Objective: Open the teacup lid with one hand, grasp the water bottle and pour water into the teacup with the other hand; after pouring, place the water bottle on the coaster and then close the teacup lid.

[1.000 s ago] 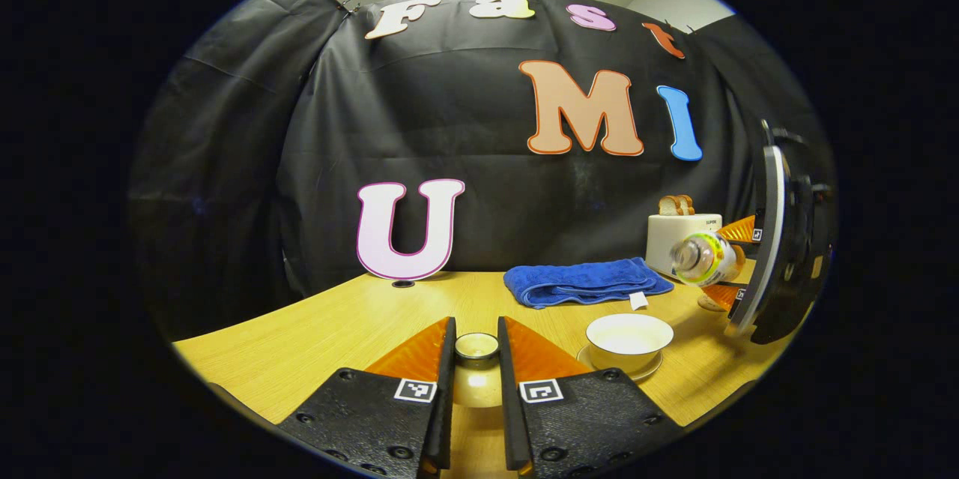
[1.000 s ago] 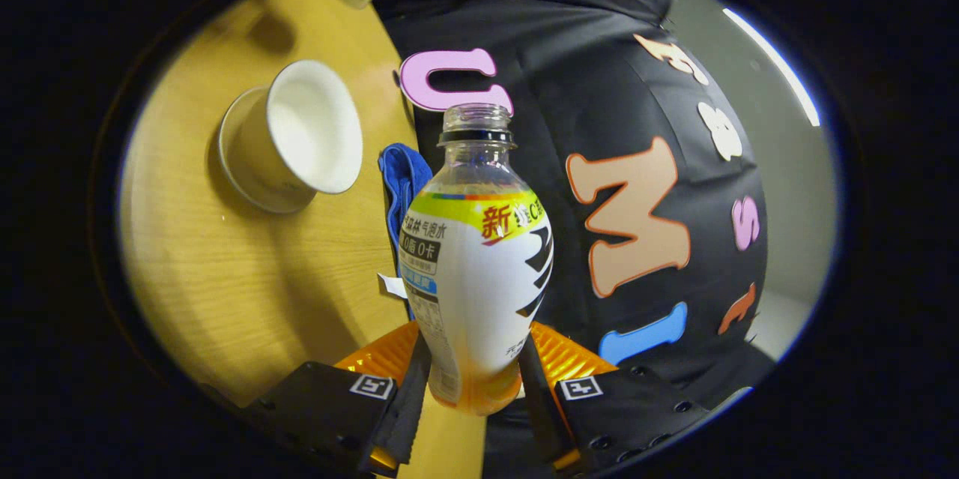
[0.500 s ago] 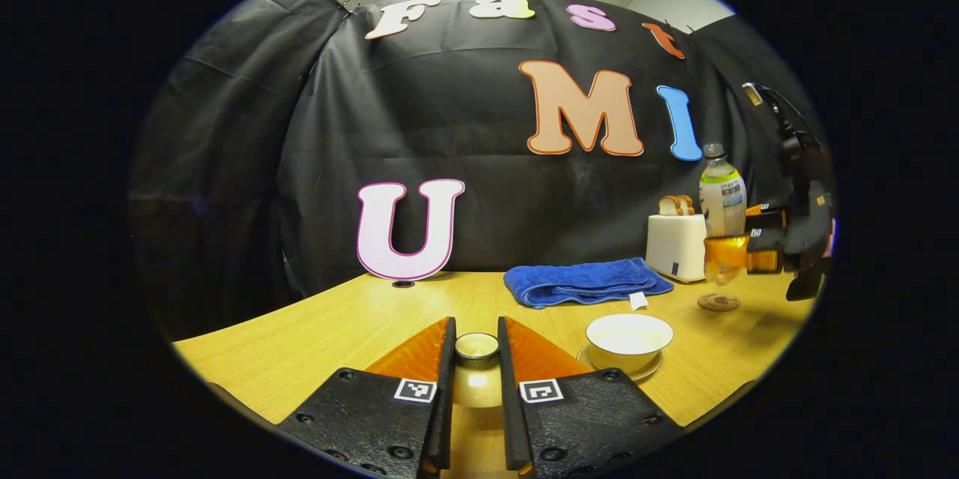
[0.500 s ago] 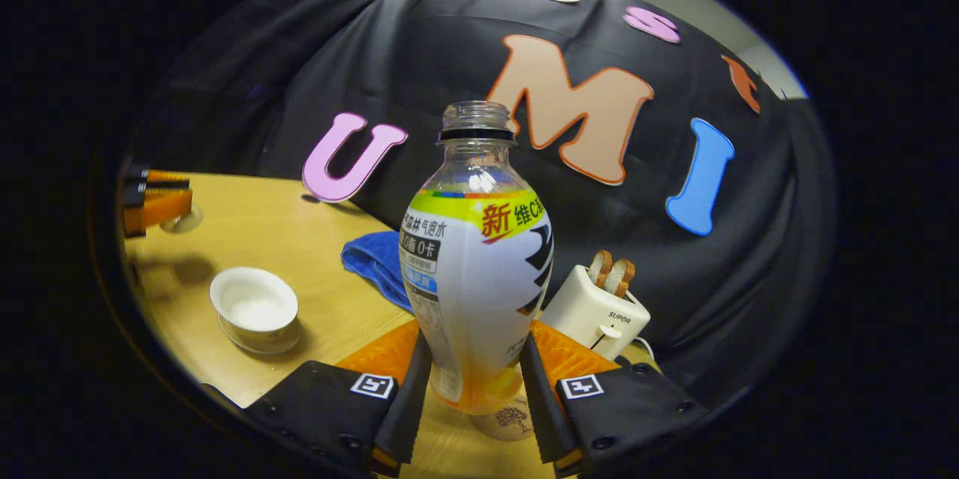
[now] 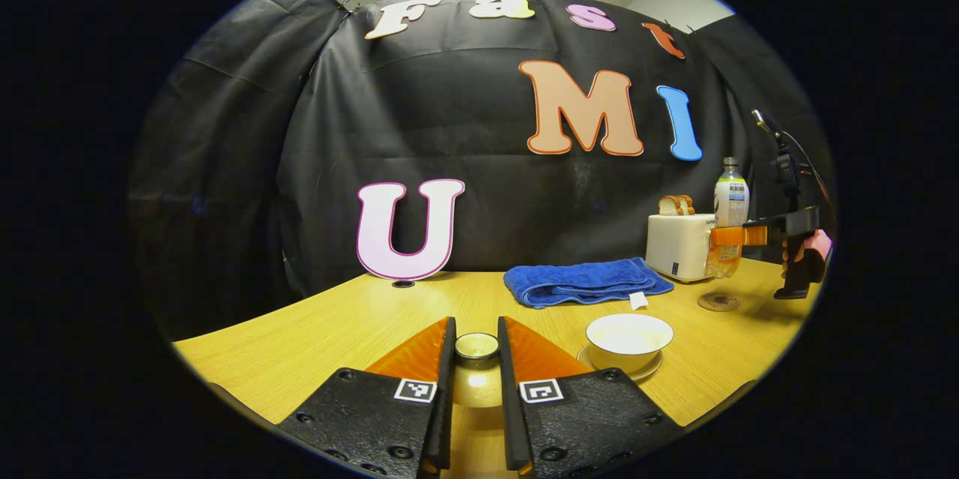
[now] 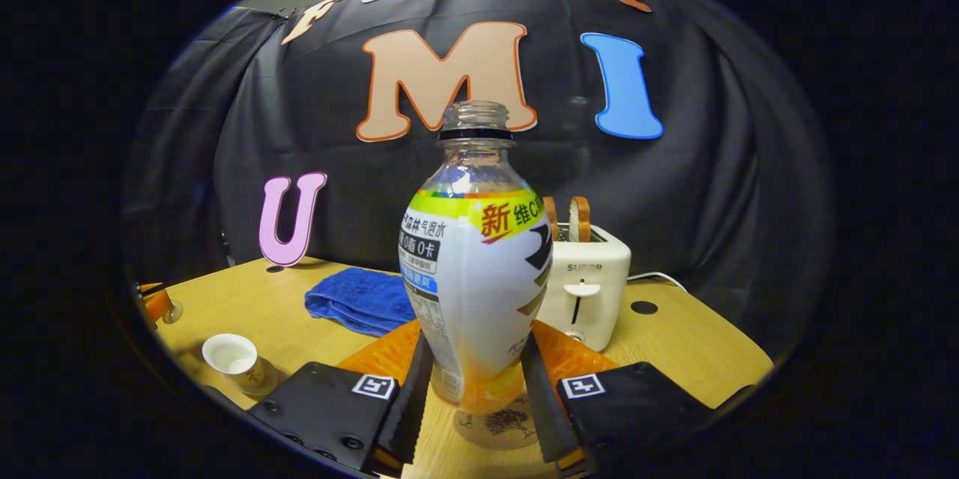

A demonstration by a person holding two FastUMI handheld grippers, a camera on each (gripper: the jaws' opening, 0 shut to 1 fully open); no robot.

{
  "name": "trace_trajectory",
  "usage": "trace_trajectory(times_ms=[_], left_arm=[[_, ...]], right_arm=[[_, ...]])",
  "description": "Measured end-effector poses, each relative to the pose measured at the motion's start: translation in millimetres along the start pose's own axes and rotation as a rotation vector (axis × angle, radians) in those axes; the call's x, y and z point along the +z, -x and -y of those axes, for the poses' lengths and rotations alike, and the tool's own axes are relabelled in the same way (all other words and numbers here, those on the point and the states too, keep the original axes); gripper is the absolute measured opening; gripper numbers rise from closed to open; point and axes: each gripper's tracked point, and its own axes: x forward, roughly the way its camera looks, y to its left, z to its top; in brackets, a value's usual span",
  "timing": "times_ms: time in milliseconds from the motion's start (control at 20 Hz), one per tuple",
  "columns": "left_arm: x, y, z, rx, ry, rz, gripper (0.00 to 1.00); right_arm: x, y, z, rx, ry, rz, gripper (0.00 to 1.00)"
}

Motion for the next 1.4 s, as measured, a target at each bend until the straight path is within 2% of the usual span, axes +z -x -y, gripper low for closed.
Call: trace_trajectory(times_ms=[250,400,800,1000,1300,1350,1400], left_arm=[[0,0,0,0.000,0.000,0.000,0.25],[0,0,0,0.000,0.000,0.000,0.25],[-1,-1,0,0.000,0.000,0.000,0.25],[-1,0,0,0.000,0.000,0.001,0.25],[-1,0,0,-0.001,0.001,0.000,0.25],[-1,-1,0,-0.001,0.001,0.000,0.25],[0,0,0,-0.002,0.000,0.000,0.26]], right_arm=[[-24,-9,13,-0.019,-0.036,-0.049,0.66],[-29,-8,14,-0.016,-0.040,-0.064,0.66],[-40,-15,15,-0.004,-0.037,-0.076,0.74],[-43,-10,14,-0.004,-0.036,-0.075,0.72],[-44,-4,12,0.012,-0.051,-0.076,0.80],[-44,-3,11,0.015,-0.054,-0.076,0.89],[-44,-3,12,0.018,-0.054,-0.076,0.84]])
